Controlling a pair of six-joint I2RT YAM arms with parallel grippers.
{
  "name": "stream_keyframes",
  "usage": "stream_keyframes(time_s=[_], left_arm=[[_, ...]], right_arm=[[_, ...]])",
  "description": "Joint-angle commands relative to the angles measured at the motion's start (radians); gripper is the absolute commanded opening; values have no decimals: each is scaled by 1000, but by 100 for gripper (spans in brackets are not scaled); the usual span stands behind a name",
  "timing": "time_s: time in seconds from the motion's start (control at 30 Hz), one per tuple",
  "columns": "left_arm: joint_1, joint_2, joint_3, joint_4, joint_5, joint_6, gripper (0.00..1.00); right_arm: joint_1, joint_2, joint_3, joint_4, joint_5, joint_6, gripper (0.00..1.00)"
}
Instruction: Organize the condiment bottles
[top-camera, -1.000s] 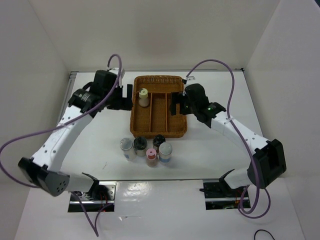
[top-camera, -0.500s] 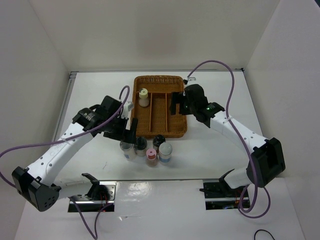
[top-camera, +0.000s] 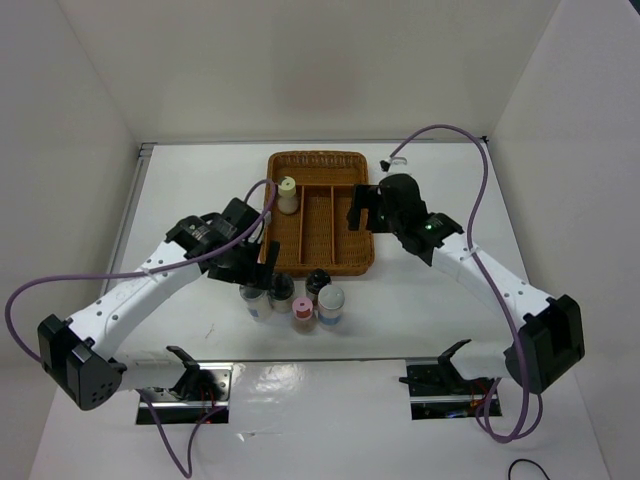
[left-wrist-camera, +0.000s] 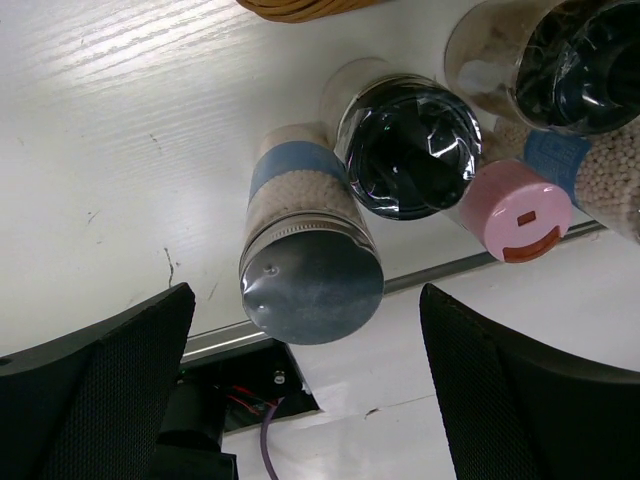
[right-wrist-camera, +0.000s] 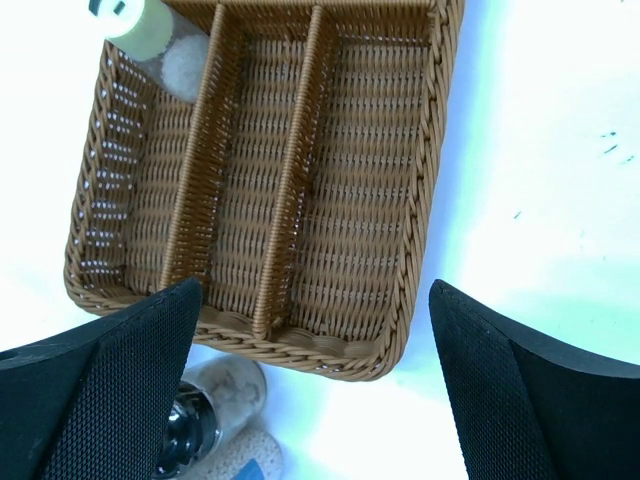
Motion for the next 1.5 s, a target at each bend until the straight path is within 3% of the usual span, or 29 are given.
stream_keyframes(time_s=[0.0,0.4,0.67,0.97,1.17,1.47], left_arm=[[-3,-2,8,-13,-49,-32,99],[-3,75,-20,-13,-21,-61,95],[-3,86,-41,-22,-44,-91,86],[-3,66,-32,1,-44,-110,63],[-3,32,92,-73,-94,-155,53],[-3,66,422,-211,-288,-170,52]], right_arm=[[9,-44,-24,6,23,31,98],[-10,-53,-24,-3,56,31,98],[-19,-53,-24,6,56,20,98],[-28,-53,-24,15,46,0,98],[-46,-44,-24,24,46,-9,98],[-65,-11,-4,43,37,-36,98]])
